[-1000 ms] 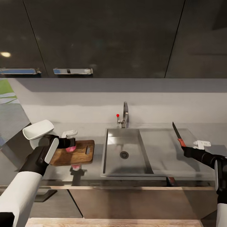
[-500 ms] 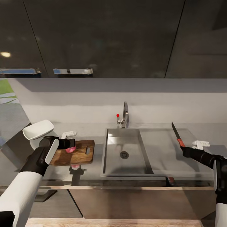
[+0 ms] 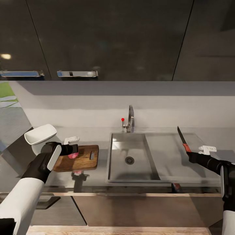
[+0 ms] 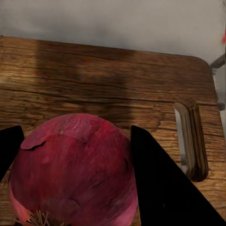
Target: In the kitchen, take the Vidalia onion out of the sink, dice it on the chopping board with the paring knife, put the diced onion into the bowl on the countertop, then place both the paring knife and the chopping board into the sink.
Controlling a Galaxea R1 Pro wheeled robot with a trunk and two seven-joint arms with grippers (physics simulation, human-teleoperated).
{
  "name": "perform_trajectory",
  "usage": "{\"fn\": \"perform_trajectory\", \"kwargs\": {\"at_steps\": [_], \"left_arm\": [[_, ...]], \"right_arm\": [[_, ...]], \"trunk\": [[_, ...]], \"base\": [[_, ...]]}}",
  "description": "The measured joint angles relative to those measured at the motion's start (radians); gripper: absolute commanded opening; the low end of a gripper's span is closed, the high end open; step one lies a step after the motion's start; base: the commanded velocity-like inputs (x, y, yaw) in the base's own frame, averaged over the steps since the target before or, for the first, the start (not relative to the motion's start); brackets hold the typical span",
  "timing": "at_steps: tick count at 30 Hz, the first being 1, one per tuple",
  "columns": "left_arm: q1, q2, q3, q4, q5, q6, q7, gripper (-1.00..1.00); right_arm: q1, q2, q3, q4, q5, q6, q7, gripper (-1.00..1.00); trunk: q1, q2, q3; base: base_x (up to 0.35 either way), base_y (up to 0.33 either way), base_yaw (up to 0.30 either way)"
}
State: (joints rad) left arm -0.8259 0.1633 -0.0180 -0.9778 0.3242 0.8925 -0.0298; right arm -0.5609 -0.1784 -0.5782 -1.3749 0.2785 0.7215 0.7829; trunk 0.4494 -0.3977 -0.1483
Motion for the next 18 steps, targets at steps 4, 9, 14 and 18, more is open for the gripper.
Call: {"fn": "perform_trajectory", "kwargs": {"at_steps": [4, 9, 14, 18], "left_arm": [[0.000, -0.001, -0.002, 0.030, 0.001, -0.064, -0.001, -1.00], [0.000, -0.001, -0.002, 0.030, 0.001, -0.064, -0.002, -1.00], [0.000, -0.002, -0.002, 0.036, 0.000, -0.065, -0.002, -1.00], [0.000, -0.002, -0.002, 0.040, 0.001, -0.065, -0.001, -1.00]], "right_arm": [[-0.001, 0.000, 0.000, 0.000, 0.000, -0.001, 0.000, -1.00], [0.000, 0.001, 0.001, 0.000, 0.000, -0.001, 0.000, -1.00], [0.001, 0.008, 0.001, 0.000, 0.000, -0.001, 0.000, -1.00], [0.000, 0.008, 0.001, 0.001, 0.000, -0.001, 0.000, -1.00]], "trunk": [[0.000, 0.000, 0.000], [0.000, 0.000, 0.000], [0.000, 0.000, 0.000], [0.000, 0.000, 0.000]], "base": [[0.009, 0.000, 0.000], [0.192, -0.038, 0.000], [0.011, -0.001, 0.000], [0.000, 0.000, 0.000]]}}
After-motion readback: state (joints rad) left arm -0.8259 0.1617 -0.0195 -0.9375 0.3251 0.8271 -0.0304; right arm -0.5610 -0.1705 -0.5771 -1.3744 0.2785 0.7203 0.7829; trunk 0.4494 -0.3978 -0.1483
